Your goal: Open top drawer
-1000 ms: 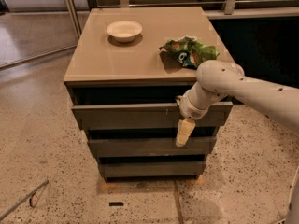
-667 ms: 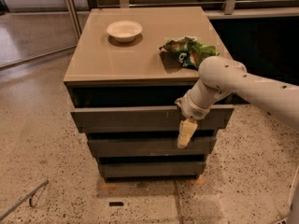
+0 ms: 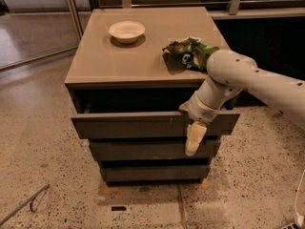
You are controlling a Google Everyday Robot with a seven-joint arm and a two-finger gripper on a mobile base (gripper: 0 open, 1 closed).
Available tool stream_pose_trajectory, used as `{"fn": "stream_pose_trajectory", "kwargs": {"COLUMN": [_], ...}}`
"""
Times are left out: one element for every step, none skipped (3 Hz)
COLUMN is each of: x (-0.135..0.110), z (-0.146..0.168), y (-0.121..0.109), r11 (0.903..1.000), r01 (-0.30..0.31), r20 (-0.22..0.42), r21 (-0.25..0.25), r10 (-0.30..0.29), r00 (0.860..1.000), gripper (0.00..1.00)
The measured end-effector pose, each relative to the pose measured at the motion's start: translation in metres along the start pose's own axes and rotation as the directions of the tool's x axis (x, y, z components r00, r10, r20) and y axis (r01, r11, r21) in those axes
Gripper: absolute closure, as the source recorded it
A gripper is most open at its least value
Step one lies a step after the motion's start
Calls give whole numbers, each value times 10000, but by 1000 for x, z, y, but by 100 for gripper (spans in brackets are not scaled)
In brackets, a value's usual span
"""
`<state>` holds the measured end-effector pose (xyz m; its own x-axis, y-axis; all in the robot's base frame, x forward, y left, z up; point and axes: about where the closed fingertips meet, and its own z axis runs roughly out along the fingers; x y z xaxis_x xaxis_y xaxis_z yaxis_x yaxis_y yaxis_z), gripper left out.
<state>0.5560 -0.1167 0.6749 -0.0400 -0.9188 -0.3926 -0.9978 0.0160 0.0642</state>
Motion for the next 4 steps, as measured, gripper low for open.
{"fn": "stream_pose_trajectory", "kwargs": {"x": [2, 7, 9, 7], "z": [-7, -12, -23, -40], "y": [21, 42, 64, 86], "r11": [9986, 9935, 9870, 9782], "r01": [-218, -492, -723, -905], "r20": [-40, -184, -419, -823], "r21": [-482, -1028, -1436, -1871], "r10": [217, 475, 669, 762], "r00": [9998, 9987, 9969, 9937], "gripper": [0, 0, 0, 0]}}
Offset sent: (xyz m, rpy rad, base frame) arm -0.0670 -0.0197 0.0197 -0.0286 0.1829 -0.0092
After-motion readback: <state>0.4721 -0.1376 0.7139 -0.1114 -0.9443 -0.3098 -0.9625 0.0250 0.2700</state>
